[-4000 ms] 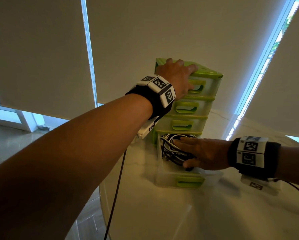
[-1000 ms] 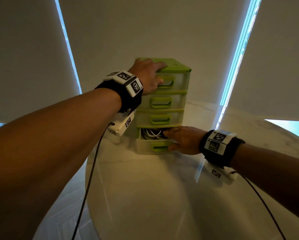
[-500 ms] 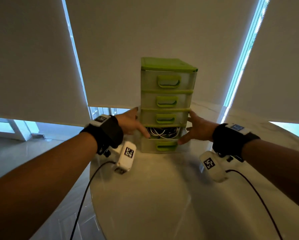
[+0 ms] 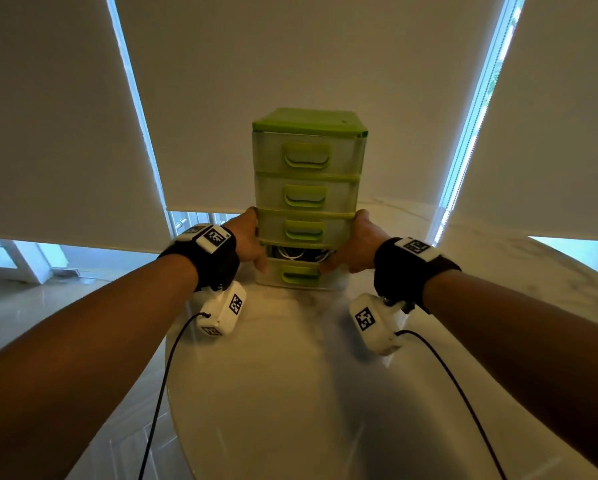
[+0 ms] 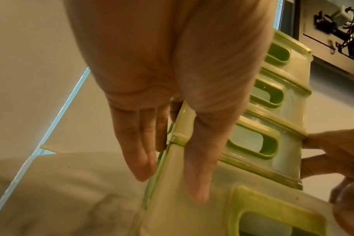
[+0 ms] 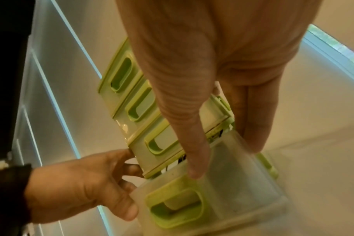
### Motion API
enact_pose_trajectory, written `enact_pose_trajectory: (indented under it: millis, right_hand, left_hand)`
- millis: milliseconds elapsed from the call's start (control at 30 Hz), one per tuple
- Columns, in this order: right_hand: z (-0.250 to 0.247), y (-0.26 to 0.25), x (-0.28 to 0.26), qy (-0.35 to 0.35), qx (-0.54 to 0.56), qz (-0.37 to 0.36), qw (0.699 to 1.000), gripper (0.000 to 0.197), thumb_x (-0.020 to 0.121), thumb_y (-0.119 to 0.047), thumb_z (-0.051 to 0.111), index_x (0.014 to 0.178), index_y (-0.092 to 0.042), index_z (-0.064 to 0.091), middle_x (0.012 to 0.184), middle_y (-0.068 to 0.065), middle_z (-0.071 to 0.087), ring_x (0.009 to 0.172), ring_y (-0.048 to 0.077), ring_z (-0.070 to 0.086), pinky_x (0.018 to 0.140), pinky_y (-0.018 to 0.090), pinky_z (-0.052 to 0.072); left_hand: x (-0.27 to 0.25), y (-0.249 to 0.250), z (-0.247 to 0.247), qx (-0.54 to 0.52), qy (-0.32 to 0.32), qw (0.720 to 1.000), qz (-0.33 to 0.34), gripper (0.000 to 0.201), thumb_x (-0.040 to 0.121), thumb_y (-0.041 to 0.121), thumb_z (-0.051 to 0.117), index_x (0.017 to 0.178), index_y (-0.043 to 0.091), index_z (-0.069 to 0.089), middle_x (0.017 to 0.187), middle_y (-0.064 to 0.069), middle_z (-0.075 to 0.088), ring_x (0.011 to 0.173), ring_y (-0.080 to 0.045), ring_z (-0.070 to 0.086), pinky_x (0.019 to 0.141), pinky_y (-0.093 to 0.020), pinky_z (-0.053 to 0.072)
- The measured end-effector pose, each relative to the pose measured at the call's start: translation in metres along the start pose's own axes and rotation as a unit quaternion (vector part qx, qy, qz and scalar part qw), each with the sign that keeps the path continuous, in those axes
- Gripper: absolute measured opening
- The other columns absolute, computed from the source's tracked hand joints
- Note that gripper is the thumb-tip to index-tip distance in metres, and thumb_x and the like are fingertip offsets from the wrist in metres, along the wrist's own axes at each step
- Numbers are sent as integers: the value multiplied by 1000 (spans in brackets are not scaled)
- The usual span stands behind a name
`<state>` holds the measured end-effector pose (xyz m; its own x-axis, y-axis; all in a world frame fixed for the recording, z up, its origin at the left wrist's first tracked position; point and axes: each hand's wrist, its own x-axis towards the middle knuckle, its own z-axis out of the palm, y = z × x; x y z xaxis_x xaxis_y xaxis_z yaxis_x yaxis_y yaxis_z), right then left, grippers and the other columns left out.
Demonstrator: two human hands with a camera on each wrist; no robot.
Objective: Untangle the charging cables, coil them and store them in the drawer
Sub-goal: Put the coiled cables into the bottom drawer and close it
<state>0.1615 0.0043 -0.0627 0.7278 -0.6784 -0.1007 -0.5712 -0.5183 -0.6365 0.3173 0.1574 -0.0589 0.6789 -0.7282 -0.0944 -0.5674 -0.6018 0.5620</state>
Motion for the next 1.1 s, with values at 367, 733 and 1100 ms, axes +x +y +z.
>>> enact_pose_trajectory:
  millis: [367, 733, 1100]
  right_hand:
    - [1, 3, 9, 33, -36, -4, 999, 82, 62, -36, 89, 126, -19, 40, 112, 6, 53, 96, 25, 56, 82, 40, 54]
    - [-2, 1, 15, 94, -108, -17, 990, 72, 64, -47, 83, 122, -19, 52, 114, 8, 59, 101, 31, 58, 79, 36, 50]
    - [-15, 7, 37, -49, -84, -18, 995, 75, 65, -39, 85, 127, -24, 47, 117, 7, 60, 101, 30, 61, 87, 42, 54]
  left_hand:
    - [11, 0, 0, 53, 63, 997, -15, 93, 60, 18, 91, 139, 14, 41, 135, -9, 53, 121, -30, 53, 93, -39, 48]
    - [23, 4, 0, 99, 120, 987, -40, 80, 56, 32, 93, 123, 11, 55, 116, -10, 63, 105, -34, 61, 83, -40, 50]
    - [32, 8, 0, 122, 11, 989, -83, 60, 79, 43, 74, 131, 20, 55, 128, -8, 59, 113, -28, 57, 93, -35, 47]
